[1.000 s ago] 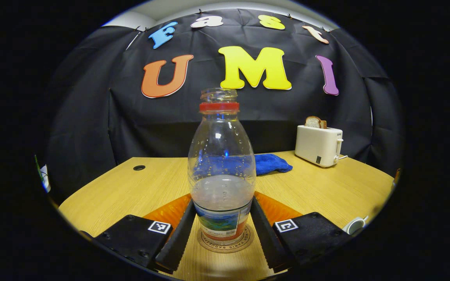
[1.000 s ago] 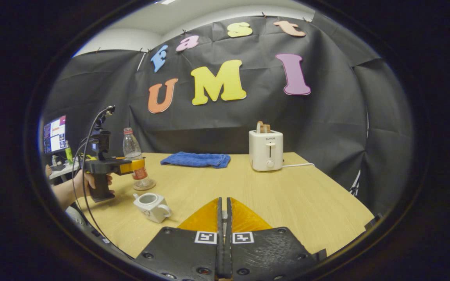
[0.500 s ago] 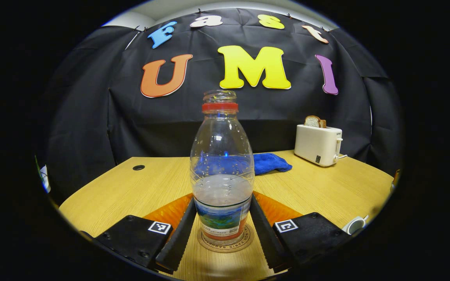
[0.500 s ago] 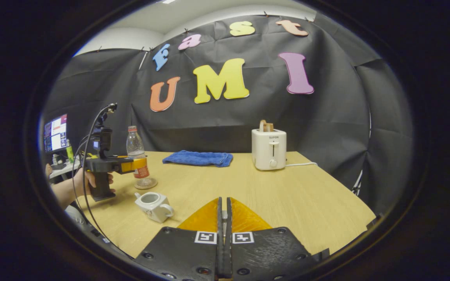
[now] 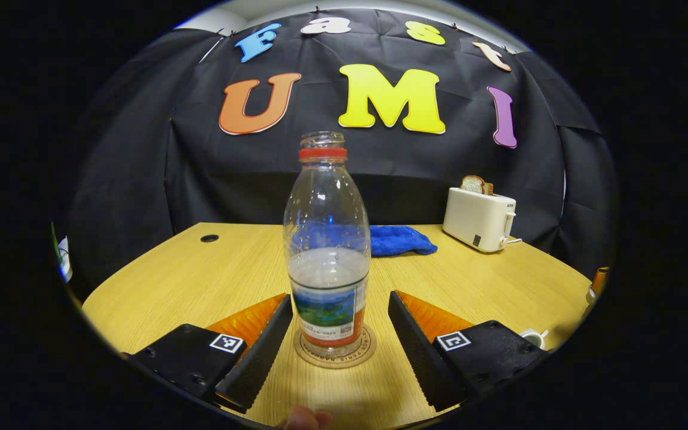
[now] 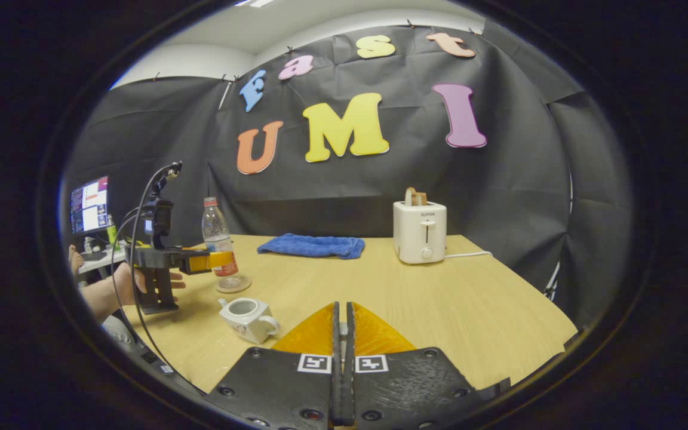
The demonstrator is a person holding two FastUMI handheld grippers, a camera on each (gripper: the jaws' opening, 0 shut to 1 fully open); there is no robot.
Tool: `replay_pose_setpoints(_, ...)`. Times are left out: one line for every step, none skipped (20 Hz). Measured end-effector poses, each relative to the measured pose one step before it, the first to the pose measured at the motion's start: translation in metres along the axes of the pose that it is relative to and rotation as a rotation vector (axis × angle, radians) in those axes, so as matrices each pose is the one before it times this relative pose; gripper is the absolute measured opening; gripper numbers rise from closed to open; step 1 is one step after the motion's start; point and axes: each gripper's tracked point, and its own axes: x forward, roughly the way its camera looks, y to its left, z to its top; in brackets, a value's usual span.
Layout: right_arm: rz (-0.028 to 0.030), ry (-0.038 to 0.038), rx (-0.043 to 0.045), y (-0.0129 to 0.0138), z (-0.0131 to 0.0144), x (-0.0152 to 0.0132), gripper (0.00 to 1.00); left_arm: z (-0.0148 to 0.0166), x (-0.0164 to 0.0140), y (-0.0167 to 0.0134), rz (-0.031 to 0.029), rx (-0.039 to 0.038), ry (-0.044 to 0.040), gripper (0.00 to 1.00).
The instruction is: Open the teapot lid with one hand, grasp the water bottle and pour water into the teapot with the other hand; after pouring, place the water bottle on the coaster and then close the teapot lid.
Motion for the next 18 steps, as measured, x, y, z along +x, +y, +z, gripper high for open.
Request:
replay_pose_setpoints(0.00709, -0.00545, -0.01071, 0.00449, 0.00262, 0.00033, 0.00, -0.00285, -0.00816, 0.00094, 0.00273, -0.00477, -0.00013, 1.00)
replay_pose_setpoints(0.01070, -0.00764, -0.00919, 0.00621, 0.00421, 0.00042, 0.00, -0.00139, -0.00877, 0.00093, 0.00125, -0.00358, -0.00568, 1.00)
replay_pose_setpoints(0.01169, -0.00499, -0.00845, 0.00649, 0.00231, 0.00115, 0.00, -0.00165, -0.00957, 0.00080, 0.00106, 0.00044, -0.00488, 1.00)
replay_pose_setpoints(0.01420, -0.00437, -0.00784, 0.00711, 0.00262, 0.00119, 0.00, -0.00248, -0.01023, -0.00043, 0.00016, 0.00221, 0.00031, 1.00)
replay_pose_setpoints(0.01587, -0.00582, -0.00711, 0.00831, 0.00349, 0.00264, 0.00, 0.00029, -0.00950, 0.00027, 0.00134, 0.00520, -0.00267, 1.00)
replay_pose_setpoints(0.01911, -0.00735, -0.00858, 0.00931, 0.00355, 0.00393, 0.00, 0.00081, -0.01123, 0.00031, 0.00470, 0.00723, -0.01078, 1.00)
replay_pose_setpoints(0.01846, -0.00925, -0.01125, 0.00887, 0.00309, 0.00513, 0.00, 0.00278, -0.01170, 0.00174, 0.00769, 0.00554, -0.01815, 1.00)
replay_pose_setpoints(0.01585, 0.00321, -0.01029, 0.00866, 0.00102, 0.00693, 0.00, 0.00495, -0.01177, 0.00263, 0.01381, 0.00421, -0.02320, 1.00)
replay_pose_setpoints(0.02525, 0.00400, -0.00238, 0.00911, -0.00129, 0.00725, 0.00, 0.00354, -0.01082, 0.00490, 0.01969, 0.00680, -0.01629, 1.00)
replay_pose_setpoints(0.02195, 0.00478, 0.00061, 0.00951, 0.00022, 0.00709, 0.00, 0.00304, -0.00982, 0.00445, 0.01803, 0.00576, -0.01412, 1.00)
replay_pose_setpoints(0.02523, -0.00416, -0.00160, 0.00874, 0.00159, 0.00681, 0.00, 0.00366, -0.01179, 0.00483, 0.02098, 0.00539, -0.01723, 1.00)
replay_pose_setpoints(0.01878, -0.00629, -0.01038, 0.00868, 0.00220, 0.00636, 0.00, 0.00360, -0.01117, 0.00339, 0.01117, -0.00229, -0.02215, 1.00)
replay_pose_setpoints(0.01443, -0.00302, -0.01460, 0.00640, 0.00066, 0.00681, 0.00, 0.00585, -0.01002, 0.00254, 0.01005, -0.00318, -0.01973, 1.00)
replay_pose_setpoints(0.01383, -0.00208, -0.00960, 0.00575, -0.00023, 0.00742, 0.00, 0.00442, -0.00820, 0.00255, 0.01319, 0.00180, -0.01504, 1.00)
replay_pose_setpoints(0.01484, 0.00182, -0.00125, 0.00579, -0.00208, 0.00655, 0.00, 0.00702, -0.01062, 0.00253, 0.01925, 0.00612, -0.01082, 1.00)
replay_pose_setpoints(0.01202, 0.00205, 0.00225, 0.00463, -0.00143, 0.00593, 0.00, 0.00569, -0.00769, 0.00314, 0.01483, 0.00842, -0.01621, 1.00)
replay_pose_setpoints(0.00908, 0.00325, 0.00300, 0.00291, -0.00223, 0.00509, 0.00, 0.00472, -0.00507, 0.00283, 0.01452, 0.00721, -0.01206, 1.00)
replay_pose_setpoints(0.00582, 0.00044, 0.00278, 0.00173, -0.00192, 0.00424, 0.00, 0.00374, -0.00517, 0.00343, 0.01277, 0.00568, -0.01205, 1.00)
